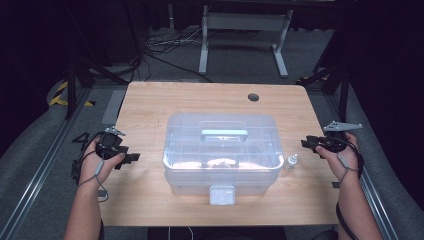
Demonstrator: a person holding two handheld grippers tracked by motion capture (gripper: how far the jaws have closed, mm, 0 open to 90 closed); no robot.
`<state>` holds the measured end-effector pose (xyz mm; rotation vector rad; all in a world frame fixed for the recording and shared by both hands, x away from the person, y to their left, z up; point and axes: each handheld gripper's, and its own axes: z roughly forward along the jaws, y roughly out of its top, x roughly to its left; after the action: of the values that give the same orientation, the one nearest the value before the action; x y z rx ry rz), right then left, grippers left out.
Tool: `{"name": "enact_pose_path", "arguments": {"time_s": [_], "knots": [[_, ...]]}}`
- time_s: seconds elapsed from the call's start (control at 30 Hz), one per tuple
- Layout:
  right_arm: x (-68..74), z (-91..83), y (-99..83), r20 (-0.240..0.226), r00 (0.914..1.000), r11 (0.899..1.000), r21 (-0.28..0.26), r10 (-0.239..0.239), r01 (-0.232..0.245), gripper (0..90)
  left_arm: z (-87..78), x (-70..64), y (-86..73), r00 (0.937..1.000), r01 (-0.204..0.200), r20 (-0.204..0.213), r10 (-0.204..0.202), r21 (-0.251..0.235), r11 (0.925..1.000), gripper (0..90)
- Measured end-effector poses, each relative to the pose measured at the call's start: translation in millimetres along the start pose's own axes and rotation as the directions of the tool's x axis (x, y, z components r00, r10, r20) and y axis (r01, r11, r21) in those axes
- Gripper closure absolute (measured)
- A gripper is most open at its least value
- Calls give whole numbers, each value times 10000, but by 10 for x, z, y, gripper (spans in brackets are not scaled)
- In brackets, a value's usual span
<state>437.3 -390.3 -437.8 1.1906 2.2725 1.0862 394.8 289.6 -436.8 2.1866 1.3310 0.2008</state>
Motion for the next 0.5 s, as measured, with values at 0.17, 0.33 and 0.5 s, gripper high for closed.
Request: {"name": "enact_pose_path", "arguments": {"time_s": [0.17,0.33,0.5], "knots": [[7,-25,14,-116,9999,9997,-214,66,-68,651,-64,-36,37,9996,196,208,-192,-178,9996,320],[-5,-11,-7,-139,9999,9998,-171,68,-70,657,-173,-130,91,9984,-553,131,551,151,9984,458],[-3,-38,-19,-143,9998,9998,-186,120,-123,658,-327,-281,203,9952,-879,430,884,-133,9960,528]]}}
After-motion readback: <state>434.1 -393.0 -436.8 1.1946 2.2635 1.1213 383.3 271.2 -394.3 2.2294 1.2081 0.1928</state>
